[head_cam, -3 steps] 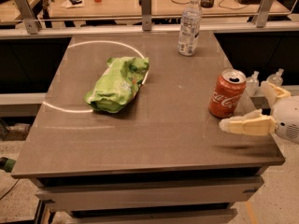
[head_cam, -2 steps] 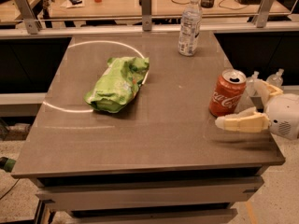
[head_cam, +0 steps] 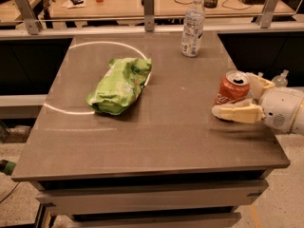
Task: Move coke can near blue plastic bottle
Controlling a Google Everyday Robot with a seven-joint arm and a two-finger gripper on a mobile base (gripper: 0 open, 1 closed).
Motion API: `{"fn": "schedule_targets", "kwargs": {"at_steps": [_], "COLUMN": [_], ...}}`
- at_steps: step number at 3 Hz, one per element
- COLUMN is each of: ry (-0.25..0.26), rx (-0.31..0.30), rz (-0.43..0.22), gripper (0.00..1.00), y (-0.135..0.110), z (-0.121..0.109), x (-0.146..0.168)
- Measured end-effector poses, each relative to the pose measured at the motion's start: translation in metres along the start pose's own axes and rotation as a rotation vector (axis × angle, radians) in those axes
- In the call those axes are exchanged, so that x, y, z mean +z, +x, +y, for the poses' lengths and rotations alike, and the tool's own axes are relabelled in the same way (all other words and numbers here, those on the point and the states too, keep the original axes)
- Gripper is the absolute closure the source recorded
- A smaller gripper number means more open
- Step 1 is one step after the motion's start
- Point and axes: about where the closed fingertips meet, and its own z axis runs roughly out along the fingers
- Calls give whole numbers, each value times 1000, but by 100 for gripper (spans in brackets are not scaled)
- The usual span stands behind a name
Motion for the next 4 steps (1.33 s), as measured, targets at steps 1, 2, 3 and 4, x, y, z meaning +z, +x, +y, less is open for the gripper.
{"fn": "schedule_targets", "kwargs": {"at_steps": [1, 2, 3, 4], "ry": [-14, -23, 18, 103], "rx": [19, 27, 4, -46], "rz": [-23, -29, -32, -20], "gripper": [39, 61, 85, 100], "y": [-5, -6, -17, -32], "z": [0, 0, -12, -42], "x": [3, 2, 5, 14]}}
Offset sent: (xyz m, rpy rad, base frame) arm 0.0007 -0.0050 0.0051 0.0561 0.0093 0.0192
